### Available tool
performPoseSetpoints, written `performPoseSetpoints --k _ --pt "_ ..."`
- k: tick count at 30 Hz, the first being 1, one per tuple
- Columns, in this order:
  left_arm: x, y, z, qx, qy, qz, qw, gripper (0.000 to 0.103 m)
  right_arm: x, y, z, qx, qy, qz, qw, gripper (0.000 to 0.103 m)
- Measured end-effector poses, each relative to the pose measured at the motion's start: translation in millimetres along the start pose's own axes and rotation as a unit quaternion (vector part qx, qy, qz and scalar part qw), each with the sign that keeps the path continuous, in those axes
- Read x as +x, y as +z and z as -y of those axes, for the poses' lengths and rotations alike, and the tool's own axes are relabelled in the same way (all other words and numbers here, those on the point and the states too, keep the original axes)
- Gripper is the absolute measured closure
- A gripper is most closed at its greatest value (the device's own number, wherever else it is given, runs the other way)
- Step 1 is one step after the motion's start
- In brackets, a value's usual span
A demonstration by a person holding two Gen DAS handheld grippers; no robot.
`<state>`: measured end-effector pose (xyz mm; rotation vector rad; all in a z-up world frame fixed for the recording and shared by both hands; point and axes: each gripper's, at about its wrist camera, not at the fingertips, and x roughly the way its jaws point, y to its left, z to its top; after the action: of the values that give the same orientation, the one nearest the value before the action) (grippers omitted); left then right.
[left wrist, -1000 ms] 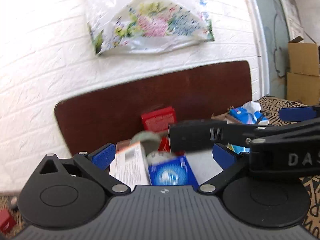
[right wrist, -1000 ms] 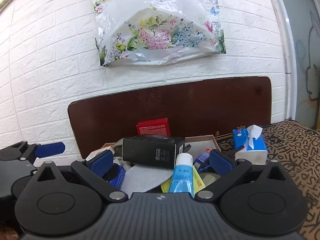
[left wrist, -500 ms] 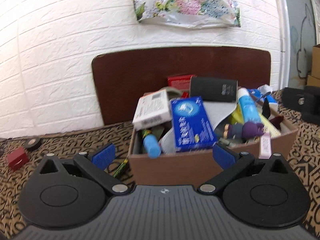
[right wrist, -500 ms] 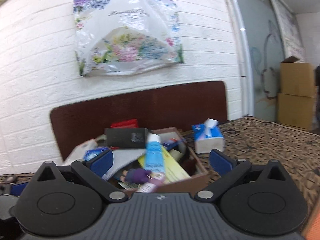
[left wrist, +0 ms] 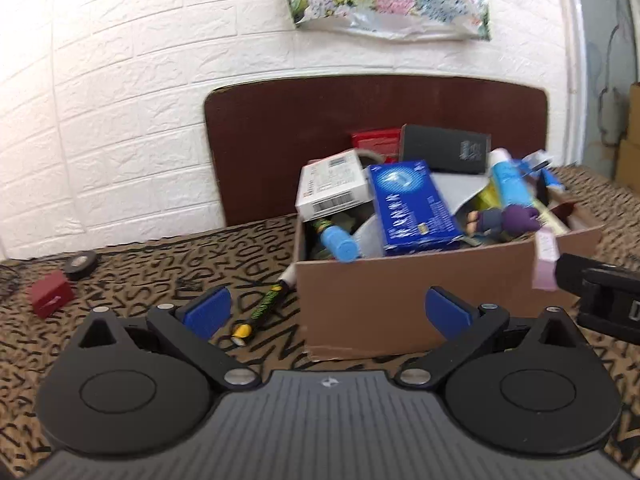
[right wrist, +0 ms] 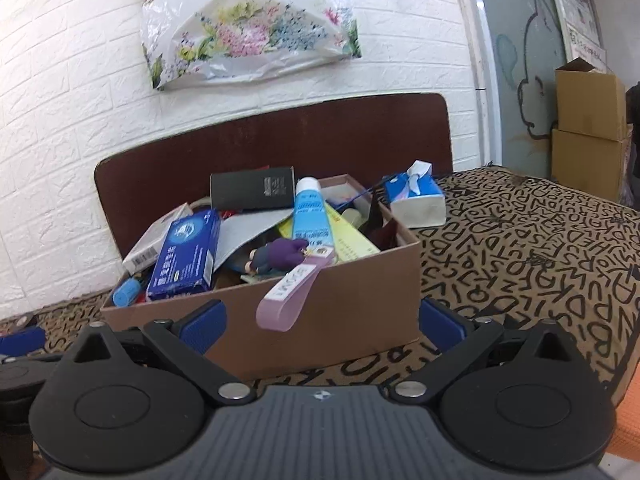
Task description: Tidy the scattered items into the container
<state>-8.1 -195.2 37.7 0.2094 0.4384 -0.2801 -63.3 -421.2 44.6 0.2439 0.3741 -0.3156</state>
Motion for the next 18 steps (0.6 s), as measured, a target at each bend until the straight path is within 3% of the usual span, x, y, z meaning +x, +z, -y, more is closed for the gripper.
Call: performPoseSetpoints --k 3,8,18 --pt "6 -2 3 0.006 0.007 -0.010 0.9999 0.000 2 -4 1 -0.006 -0.004 -0.008 1.000 0.000" --pt "8 -6 -4 -0.019 -0.025 -0.018 0.9993 0.000 7 -8 4 -0.001 -0.003 -0.020 1.000 0.000" --pt "10 -7 -5 -0.028 -0.016 -0.015 0.9994 0.000 10 -12 -3 -0.010 0.000 -0.034 0.999 0.000"
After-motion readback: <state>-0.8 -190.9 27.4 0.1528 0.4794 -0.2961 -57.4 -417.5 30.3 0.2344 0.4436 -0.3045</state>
